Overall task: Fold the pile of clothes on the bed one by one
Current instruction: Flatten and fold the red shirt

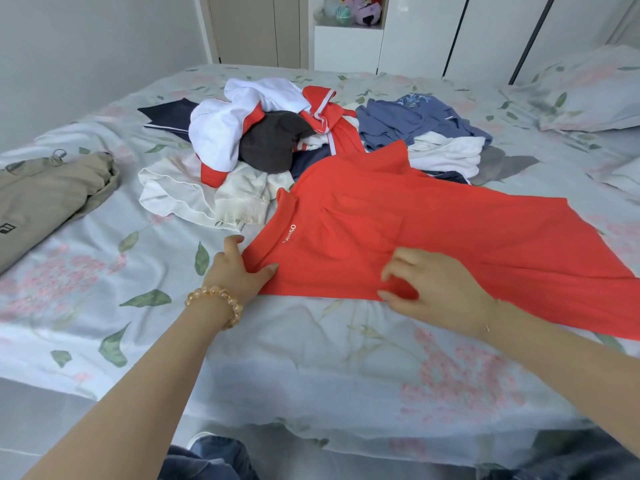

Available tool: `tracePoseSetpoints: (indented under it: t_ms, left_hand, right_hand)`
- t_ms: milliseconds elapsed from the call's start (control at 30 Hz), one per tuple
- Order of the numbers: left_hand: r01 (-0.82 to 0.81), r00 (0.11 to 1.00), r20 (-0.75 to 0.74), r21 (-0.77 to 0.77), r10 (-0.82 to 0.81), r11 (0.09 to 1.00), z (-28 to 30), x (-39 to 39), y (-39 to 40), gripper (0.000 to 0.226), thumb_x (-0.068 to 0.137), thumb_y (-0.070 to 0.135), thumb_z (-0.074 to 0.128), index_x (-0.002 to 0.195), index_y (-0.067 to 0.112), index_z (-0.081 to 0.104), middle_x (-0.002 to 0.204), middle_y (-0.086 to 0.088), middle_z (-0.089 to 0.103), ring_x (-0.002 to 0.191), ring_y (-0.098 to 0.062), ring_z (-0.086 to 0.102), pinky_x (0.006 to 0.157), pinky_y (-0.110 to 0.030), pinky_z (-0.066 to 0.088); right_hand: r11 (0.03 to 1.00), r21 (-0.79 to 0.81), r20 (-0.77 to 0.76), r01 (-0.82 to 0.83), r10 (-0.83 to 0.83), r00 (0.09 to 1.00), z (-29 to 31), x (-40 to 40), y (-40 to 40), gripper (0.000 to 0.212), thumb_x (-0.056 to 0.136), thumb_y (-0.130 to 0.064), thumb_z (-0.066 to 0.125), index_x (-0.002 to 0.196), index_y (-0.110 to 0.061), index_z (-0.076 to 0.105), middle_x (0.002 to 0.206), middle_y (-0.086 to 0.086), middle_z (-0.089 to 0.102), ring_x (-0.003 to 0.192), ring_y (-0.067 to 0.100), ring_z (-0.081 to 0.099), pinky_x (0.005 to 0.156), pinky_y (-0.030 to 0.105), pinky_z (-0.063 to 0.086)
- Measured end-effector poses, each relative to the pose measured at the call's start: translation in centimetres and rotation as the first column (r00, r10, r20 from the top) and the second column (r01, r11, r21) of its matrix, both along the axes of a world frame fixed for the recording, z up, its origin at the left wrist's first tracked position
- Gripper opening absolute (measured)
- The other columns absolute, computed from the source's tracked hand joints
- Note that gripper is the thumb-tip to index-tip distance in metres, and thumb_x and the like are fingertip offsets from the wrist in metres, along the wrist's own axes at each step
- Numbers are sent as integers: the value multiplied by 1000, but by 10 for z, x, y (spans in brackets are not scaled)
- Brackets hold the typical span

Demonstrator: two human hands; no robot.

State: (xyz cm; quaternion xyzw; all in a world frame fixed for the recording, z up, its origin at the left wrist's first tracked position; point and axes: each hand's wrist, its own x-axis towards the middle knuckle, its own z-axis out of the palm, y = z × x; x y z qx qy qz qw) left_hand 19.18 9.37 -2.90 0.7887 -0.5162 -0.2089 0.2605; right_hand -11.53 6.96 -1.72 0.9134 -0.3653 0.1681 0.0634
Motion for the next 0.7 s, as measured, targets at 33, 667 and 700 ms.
tracePoseSetpoints:
  t_ms: [33,667,700]
  left_hand:
    - [5,1000,-7,-19,-5,1000,1,-3,0,70,84,39,69,139,13,33,124,-16,55,116,-34,52,88,-32,37]
    - [227,973,1,-185,-231,956,40,-56,-69,41,84,22,70,122,13,57,111,-5,61,105,-23,58,89,-29,44]
    - [211,973,-67,-109,-219,971,34,-61,-79,45,86,29,68,126,13,54,116,-4,61,106,-21,58,89,-27,43]
  right_hand:
    - [1000,-3,-26,21,-21,999,-10,-9,11,30,82,-47,52,93,-22,63,87,-4,55,75,18,56,58,33,47]
    - [658,709,406,256,-677,614,-6,-1,-60,33,81,-48,70,91,-17,66,82,-5,62,75,8,55,67,22,40]
    - [587,776,365,230,-716,595,-8,3,-67,40,79,-53,70,85,-14,64,80,-4,62,75,10,55,67,23,39]
